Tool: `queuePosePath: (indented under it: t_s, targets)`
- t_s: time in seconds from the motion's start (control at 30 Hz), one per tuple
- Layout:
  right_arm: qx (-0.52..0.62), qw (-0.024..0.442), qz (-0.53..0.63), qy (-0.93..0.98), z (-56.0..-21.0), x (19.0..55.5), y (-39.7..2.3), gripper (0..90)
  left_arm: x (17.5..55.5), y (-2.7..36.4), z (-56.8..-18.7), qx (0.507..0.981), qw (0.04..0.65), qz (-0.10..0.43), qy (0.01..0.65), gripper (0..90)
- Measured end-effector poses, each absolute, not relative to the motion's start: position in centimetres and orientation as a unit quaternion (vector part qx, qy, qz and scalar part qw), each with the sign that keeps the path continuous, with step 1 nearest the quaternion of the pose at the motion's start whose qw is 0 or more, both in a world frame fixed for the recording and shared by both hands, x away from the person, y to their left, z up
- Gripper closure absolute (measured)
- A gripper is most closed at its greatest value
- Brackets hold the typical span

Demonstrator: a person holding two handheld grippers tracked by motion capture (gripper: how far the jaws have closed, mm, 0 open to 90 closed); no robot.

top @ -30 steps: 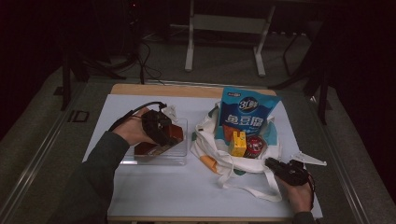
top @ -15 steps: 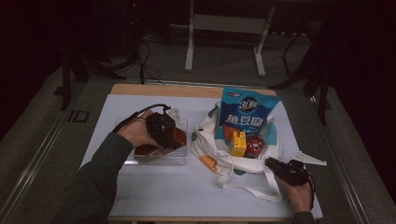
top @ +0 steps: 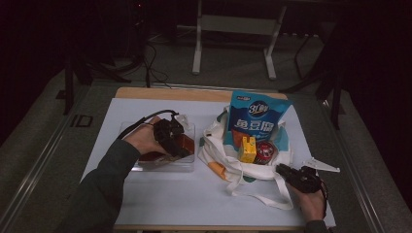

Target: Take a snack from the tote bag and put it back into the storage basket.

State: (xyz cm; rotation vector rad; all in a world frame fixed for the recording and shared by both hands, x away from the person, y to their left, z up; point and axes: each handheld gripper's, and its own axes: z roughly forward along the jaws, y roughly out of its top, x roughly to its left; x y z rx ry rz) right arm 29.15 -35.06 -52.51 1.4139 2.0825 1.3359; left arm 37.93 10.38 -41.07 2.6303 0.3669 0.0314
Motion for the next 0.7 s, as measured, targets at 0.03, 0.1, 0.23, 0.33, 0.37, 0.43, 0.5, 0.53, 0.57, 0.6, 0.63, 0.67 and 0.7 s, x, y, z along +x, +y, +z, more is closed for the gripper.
queuePosePath:
  t_s: [0.03, 0.1, 0.23, 0.33, 0.37, 0.43, 0.5, 0.53, 0.57, 0.6, 0.63, 0.67, 0.7]
  targets:
    - [0.491, 0.145, 0.464, 0.723, -52.5, 29.1, -35.1, 75.2, 37.9, 10.4, -41.2, 0.962, 0.239, 0.011, 0.134, 36.9]
    - [0.491, 0.145, 0.464, 0.723, -52.5, 29.1, -35.1, 75.0, 38.0, 10.4, -41.4, 0.962, 0.235, 0.008, 0.136, 36.6]
    - [0.492, 0.144, 0.465, 0.722, -52.5, 29.2, -35.1, 74.5, 38.0, 10.4, -41.9, 0.963, 0.230, -0.005, 0.141, 35.6]
    - [0.492, 0.143, 0.466, 0.721, -52.5, 29.2, -35.1, 74.5, 38.0, 10.5, -42.1, 0.962, 0.233, -0.011, 0.144, 34.8]
    - [0.492, 0.144, 0.466, 0.721, -52.5, 29.2, -35.1, 74.4, 38.1, 10.5, -42.2, 0.961, 0.236, -0.014, 0.146, 34.5]
    - [0.493, 0.143, 0.466, 0.721, -52.5, 29.2, -35.1, 74.4, 38.1, 10.4, -42.3, 0.960, 0.238, -0.016, 0.149, 34.1]
    - [0.492, 0.143, 0.466, 0.721, -52.5, 29.2, -35.1, 74.4, 38.1, 10.3, -42.5, 0.961, 0.235, -0.017, 0.148, 34.0]
    - [0.492, 0.143, 0.466, 0.721, -52.5, 29.2, -35.1, 74.3, 38.1, 10.2, -42.6, 0.962, 0.230, -0.017, 0.148, 34.0]
    - [0.492, 0.143, 0.466, 0.721, -52.5, 29.2, -35.1, 74.3, 38.1, 10.2, -42.7, 0.962, 0.228, -0.017, 0.148, 34.0]
    - [0.492, 0.144, 0.466, 0.721, -52.5, 29.2, -35.1, 74.3, 38.1, 10.1, -42.8, 0.963, 0.226, -0.016, 0.149, 34.0]
    - [0.492, 0.144, 0.466, 0.721, -52.5, 29.2, -35.1, 74.2, 38.1, 10.1, -43.0, 0.963, 0.225, -0.017, 0.150, 33.9]
    - [0.492, 0.143, 0.466, 0.721, -52.5, 29.2, -35.1, 74.1, 38.1, 10.0, -43.0, 0.962, 0.225, -0.017, 0.151, 33.8]
    - [0.492, 0.143, 0.466, 0.721, -52.5, 29.2, -35.1, 74.1, 38.1, 10.0, -43.1, 0.962, 0.226, -0.019, 0.152, 33.5]
